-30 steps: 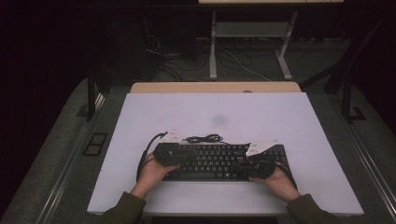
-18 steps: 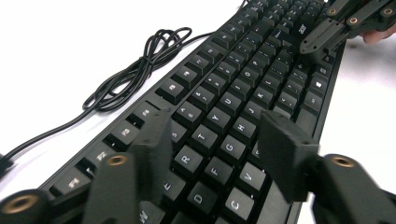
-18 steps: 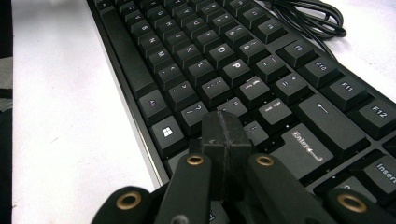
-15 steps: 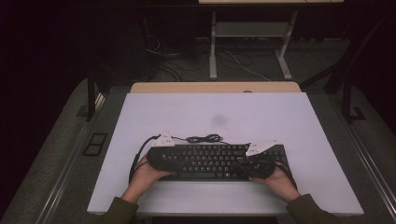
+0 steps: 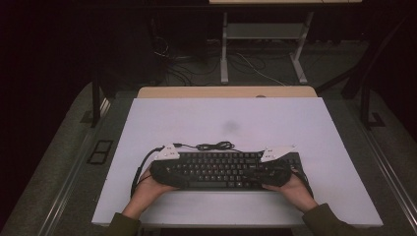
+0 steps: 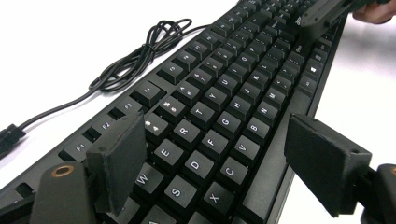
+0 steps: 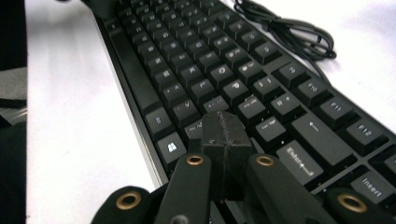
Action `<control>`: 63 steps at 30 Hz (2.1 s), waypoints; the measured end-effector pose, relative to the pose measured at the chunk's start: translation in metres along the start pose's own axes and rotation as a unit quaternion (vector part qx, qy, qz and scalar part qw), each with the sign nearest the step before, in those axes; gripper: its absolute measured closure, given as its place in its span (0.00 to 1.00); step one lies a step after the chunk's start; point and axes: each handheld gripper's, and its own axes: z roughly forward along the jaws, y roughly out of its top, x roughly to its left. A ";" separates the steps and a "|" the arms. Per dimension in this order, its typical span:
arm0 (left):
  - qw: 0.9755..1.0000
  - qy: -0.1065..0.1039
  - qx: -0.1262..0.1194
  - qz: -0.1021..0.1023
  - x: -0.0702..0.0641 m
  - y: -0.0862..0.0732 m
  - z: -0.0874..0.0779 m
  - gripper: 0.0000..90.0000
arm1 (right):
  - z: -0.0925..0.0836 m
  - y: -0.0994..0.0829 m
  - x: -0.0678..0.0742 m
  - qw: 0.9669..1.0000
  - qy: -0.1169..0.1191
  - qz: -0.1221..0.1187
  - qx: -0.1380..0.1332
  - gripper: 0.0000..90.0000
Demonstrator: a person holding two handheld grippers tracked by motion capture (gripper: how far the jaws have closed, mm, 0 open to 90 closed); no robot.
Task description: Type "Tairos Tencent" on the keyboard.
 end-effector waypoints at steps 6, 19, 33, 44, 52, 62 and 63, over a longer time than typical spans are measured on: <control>1.000 0.001 -0.006 -0.001 0.000 -0.001 -0.001 0.22 | -0.003 0.005 -0.002 1.000 0.009 0.013 -0.021 0.82; 1.000 0.002 -0.007 0.000 0.000 -0.001 -0.001 0.22 | 0.006 0.018 -0.003 0.999 0.006 0.020 -0.046 0.46; 1.000 0.005 -0.009 0.001 0.000 -0.001 -0.001 0.23 | 0.021 0.032 -0.003 0.998 0.016 0.023 -0.051 0.39; 1.000 0.007 -0.009 0.006 0.001 0.000 -0.002 0.27 | 0.033 0.044 -0.004 0.998 0.018 0.024 -0.062 0.37; 1.000 0.013 -0.009 0.010 0.002 -0.001 -0.006 0.40 | 0.040 0.046 -0.002 0.998 0.023 0.018 -0.062 0.36; 1.000 0.023 -0.012 0.010 0.008 -0.003 -0.015 0.63 | 0.040 0.044 -0.003 0.998 0.021 0.025 -0.057 0.35; 1.000 0.022 -0.010 0.012 0.009 -0.003 -0.016 0.66 | 0.040 0.044 -0.003 0.998 0.021 0.024 -0.057 0.35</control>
